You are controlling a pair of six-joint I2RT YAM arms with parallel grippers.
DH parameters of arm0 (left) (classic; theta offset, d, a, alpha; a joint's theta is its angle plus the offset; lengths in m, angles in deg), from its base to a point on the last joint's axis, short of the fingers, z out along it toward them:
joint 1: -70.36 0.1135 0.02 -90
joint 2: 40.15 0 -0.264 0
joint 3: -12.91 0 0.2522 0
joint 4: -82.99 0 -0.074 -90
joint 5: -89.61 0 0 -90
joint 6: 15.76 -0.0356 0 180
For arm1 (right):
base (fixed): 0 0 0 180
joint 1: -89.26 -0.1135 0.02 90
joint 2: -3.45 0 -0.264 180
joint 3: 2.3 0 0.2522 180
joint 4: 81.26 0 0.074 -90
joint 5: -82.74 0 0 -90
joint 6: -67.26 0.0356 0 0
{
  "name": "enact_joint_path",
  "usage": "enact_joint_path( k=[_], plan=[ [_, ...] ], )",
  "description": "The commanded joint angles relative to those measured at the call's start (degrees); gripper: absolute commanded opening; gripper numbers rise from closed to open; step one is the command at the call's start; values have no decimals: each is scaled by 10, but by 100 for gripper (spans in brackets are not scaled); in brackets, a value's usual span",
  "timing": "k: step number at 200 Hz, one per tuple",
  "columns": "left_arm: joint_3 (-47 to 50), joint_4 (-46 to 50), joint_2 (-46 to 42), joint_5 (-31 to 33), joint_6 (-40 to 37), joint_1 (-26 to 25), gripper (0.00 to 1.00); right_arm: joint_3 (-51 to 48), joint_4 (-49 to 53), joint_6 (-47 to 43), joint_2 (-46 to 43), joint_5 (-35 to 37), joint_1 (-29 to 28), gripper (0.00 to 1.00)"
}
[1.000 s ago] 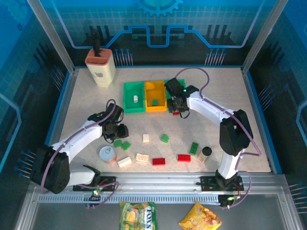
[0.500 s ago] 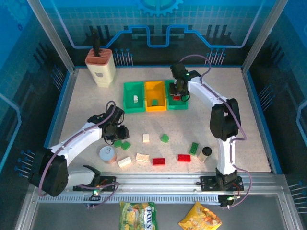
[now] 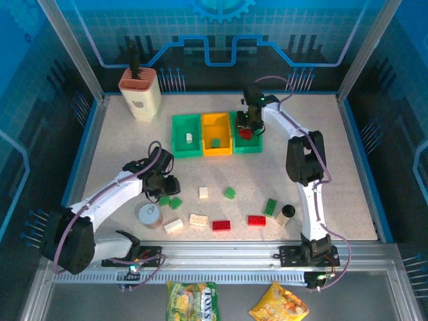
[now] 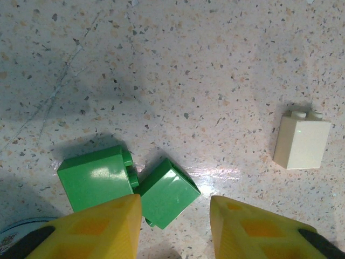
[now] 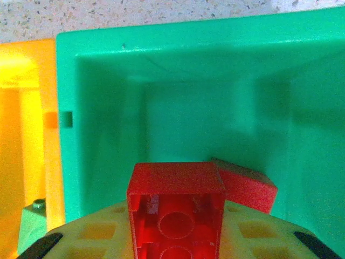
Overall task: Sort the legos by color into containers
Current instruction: Place the lego in the container.
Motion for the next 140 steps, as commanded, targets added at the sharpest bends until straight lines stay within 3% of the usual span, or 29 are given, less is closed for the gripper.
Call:
enact_joint_path(
  k=[1, 58, 140],
  plan=[
    [10, 20, -9, 14, 10, -5, 39, 37, 0, -4, 31, -29, 7, 35],
    [15, 21, -15, 31, 14, -5, 39, 70, 8, -2, 59, -29, 15, 39],
    [1, 47, -13, 66, 11, -6, 40, 54, 11, -3, 22, -28, 20, 46]
  ],
)
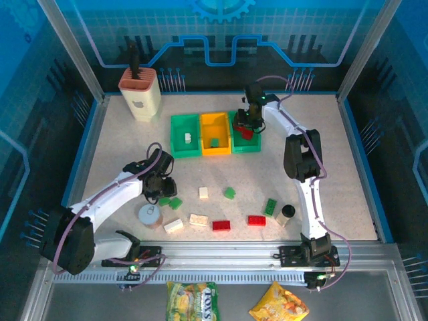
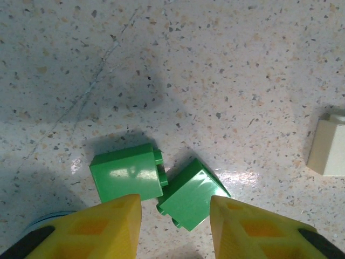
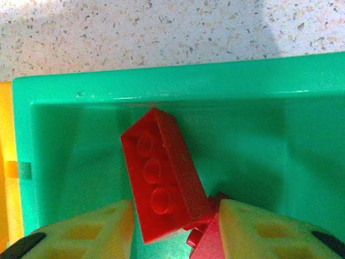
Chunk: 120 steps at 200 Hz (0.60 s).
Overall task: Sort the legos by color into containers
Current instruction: Place the lego in the container.
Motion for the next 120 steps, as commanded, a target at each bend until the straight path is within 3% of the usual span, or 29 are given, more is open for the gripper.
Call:
enact_joint_path(
  k=[1, 79, 120],
  plan=[
    [-7, 29, -12, 23, 11, -4, 40, 3, 12, -3, -24, -7, 5, 46],
    [-32, 76, 15, 69, 23, -1, 48, -76, -4, -9, -134, 8, 4, 47],
    [-35, 67, 42, 60, 37, 2, 54, -132, -12, -15, -200, 24, 4, 47]
  ],
)
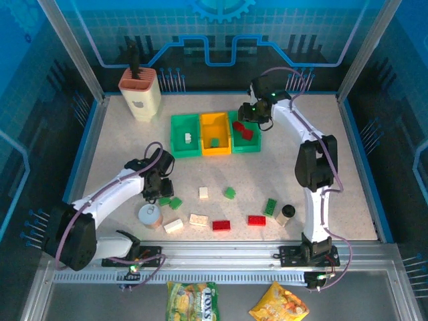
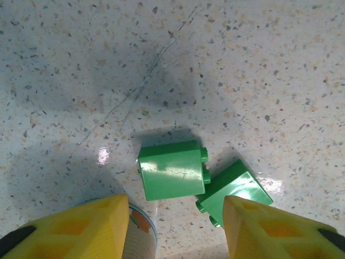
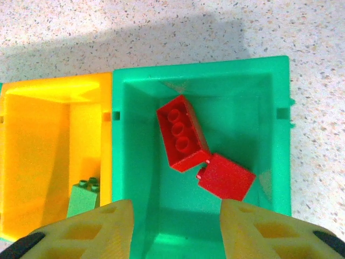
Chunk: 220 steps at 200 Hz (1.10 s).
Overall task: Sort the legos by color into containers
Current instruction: Place the lego in the container, then pick up the lego from the bottom-left of the table.
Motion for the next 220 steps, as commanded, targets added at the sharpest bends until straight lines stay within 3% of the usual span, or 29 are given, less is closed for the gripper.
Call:
enact_joint_path(
  k=[1, 36, 96, 183, 220],
  plan=[
    [-14, 13, 19, 5, 20, 2, 54, -33, -3, -11, -52, 14, 4, 47],
    [-11, 2, 43, -3, 35, 9, 63, -84, -14, -8, -113, 24, 5, 47],
    [10, -40, 72, -33, 42, 23, 68, -169, -27, -2, -206, 36, 5, 47],
    [10, -63, 124, -44, 29, 33, 67, -227, -27, -5, -253, 57, 5, 47],
    [9, -72, 138, -52, 23, 33, 62, -243, -27, -4, -259, 59, 4, 47]
  ],
)
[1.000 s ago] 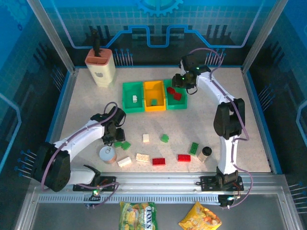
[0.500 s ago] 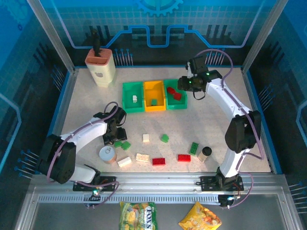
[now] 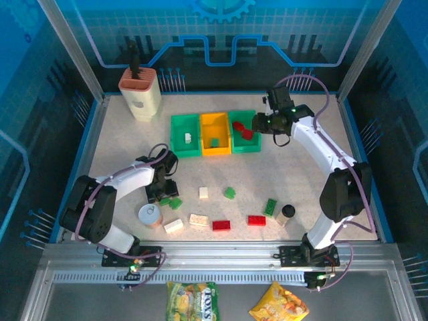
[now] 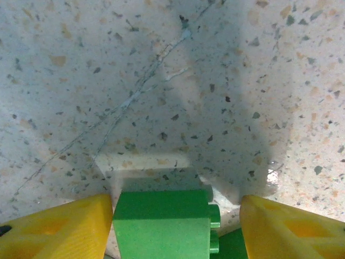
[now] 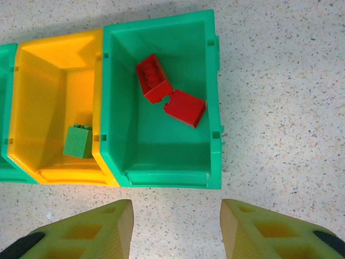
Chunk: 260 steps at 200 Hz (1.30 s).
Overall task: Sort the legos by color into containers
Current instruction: Pick up the lego from the bottom-left of the table.
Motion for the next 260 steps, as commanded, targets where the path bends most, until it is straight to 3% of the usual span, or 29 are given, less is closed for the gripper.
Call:
enact_joint_path(
  k=[1, 64, 175, 260],
  plan=[
    [5, -5, 9, -17, -3, 5, 62, -12, 0, -1, -23, 8, 5, 47],
    [-3, -4, 10, -21, -10, 5, 47, -31, 1, -1, -40, 15, 5, 46],
    [-80, 36, -2, -23, -35, 4, 45, -69, 10, -17, -78, 49, 4, 46],
    [-244, 71, 74, -39, -77, -8, 45, -142, 25, -24, -142, 88, 8, 47]
  ],
)
